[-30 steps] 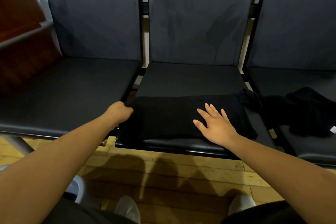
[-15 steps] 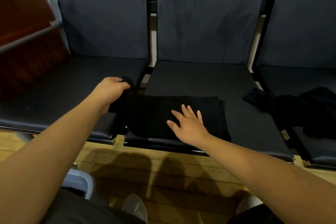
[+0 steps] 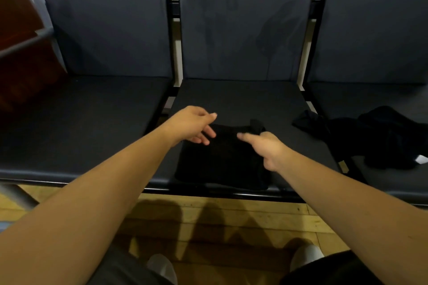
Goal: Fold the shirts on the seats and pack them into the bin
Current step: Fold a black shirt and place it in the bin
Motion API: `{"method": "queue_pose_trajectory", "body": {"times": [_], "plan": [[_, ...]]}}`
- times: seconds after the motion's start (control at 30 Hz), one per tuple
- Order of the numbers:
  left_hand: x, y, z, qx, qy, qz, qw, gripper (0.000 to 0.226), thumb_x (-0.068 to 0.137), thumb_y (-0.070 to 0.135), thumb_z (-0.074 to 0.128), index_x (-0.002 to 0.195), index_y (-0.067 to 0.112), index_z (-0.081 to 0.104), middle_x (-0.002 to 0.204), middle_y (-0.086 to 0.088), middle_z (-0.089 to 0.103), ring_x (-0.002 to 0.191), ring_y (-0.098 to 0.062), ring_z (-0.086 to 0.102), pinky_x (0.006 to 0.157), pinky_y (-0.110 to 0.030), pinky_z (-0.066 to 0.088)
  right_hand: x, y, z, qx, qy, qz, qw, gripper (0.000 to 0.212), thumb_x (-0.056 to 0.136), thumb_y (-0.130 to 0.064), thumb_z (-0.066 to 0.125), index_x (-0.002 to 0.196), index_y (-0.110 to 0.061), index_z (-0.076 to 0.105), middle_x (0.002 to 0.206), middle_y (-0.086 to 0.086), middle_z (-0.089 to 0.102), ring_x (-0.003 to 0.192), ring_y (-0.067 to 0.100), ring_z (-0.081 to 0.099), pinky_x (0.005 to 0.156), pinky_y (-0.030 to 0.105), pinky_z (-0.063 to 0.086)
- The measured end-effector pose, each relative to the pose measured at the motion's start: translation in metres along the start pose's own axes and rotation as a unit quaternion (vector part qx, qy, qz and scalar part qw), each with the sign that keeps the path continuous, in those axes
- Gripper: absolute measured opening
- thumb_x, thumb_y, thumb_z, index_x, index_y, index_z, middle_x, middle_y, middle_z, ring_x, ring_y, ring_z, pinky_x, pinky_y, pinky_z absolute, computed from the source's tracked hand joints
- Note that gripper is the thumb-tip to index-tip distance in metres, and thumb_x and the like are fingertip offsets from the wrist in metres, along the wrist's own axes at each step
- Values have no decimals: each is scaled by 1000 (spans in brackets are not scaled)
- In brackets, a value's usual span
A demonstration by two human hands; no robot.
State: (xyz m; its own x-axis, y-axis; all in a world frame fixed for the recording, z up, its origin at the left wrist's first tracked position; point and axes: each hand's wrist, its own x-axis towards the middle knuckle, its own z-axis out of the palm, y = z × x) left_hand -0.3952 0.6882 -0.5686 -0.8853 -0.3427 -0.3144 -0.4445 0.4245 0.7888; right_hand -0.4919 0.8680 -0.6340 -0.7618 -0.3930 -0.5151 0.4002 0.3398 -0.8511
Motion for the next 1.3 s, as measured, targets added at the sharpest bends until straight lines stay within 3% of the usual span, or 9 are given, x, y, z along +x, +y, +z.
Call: {"method": "queue_pose_trajectory", "body": {"times": [0.2,0.3,0.4,0.57,0.67,0.87,1.03,1.17,1.3], "plan": [[11,-45,-7,90,120,-78,986,29,100,31,59,79,12,59,70,-4,59,63,-15,55,59,-28,44,6,-9,-5,-47,89,-155,983,11,94,-9,67,105,-14,65,102,6,70,99,23,67,90,38,57],[14,-54,0,8,101,-155,983,50,96,45,64,121,2,59,99,-9,63,90,-21,63,68,-33,53,20,2,-13,-152,138,-105,973,5,90,-8,64,90,-4,60,97,13,65,83,27,64,72,34,54],[12,-46,10,-75,94,-183,976,60,93,47,66,135,8,47,119,-9,58,111,-28,60,94,-43,55,23,8,-15,-237,171,-75,953,20,92,-10,58,75,-10,47,81,9,55,69,23,54,60,31,42],[20,-41,17,-187,74,-205,958,66,76,44,84,125,12,54,120,-13,64,108,-35,64,96,-51,54,25,8,-11,-288,205,-58,934,22,97,-29,53,96,-7,56,97,11,61,81,27,61,61,31,43],[18,-27,17,-310,45,-179,933,41,83,28,78,120,12,67,107,-13,74,98,-32,71,89,-46,57,25,11,-9,-287,215,-47,932,32,100,-34,54,111,-5,56,102,11,61,91,30,62,70,34,48],[-5,-3,-18,-445,-1,-69,893,26,95,28,59,103,8,73,102,-12,77,88,-25,74,84,-38,57,12,1,18,34,98,-18,994,30,100,-24,61,124,-6,63,122,14,67,107,33,66,94,47,57],[-44,-6,-67,-495,49,-8,868,38,98,34,55,119,6,69,114,-15,74,95,-28,74,88,-41,58,-15,-32,67,219,-110,61,968,39,101,-42,49,116,-16,73,106,11,77,90,29,75,77,40,58],[-78,-34,-110,-512,98,-14,853,36,97,34,53,114,7,70,110,-14,75,89,-27,75,84,-39,60,-24,-60,126,216,-185,60,957,49,99,-55,50,121,-17,72,111,12,76,93,30,75,79,40,57],[-125,-99,-156,-541,187,-29,820,39,97,33,54,123,7,66,114,-15,74,95,-29,75,83,-42,61,-29,-83,203,126,-177,-30,976,39,100,-26,60,139,-19,57,111,9,73,98,31,72,82,44,59]]}}
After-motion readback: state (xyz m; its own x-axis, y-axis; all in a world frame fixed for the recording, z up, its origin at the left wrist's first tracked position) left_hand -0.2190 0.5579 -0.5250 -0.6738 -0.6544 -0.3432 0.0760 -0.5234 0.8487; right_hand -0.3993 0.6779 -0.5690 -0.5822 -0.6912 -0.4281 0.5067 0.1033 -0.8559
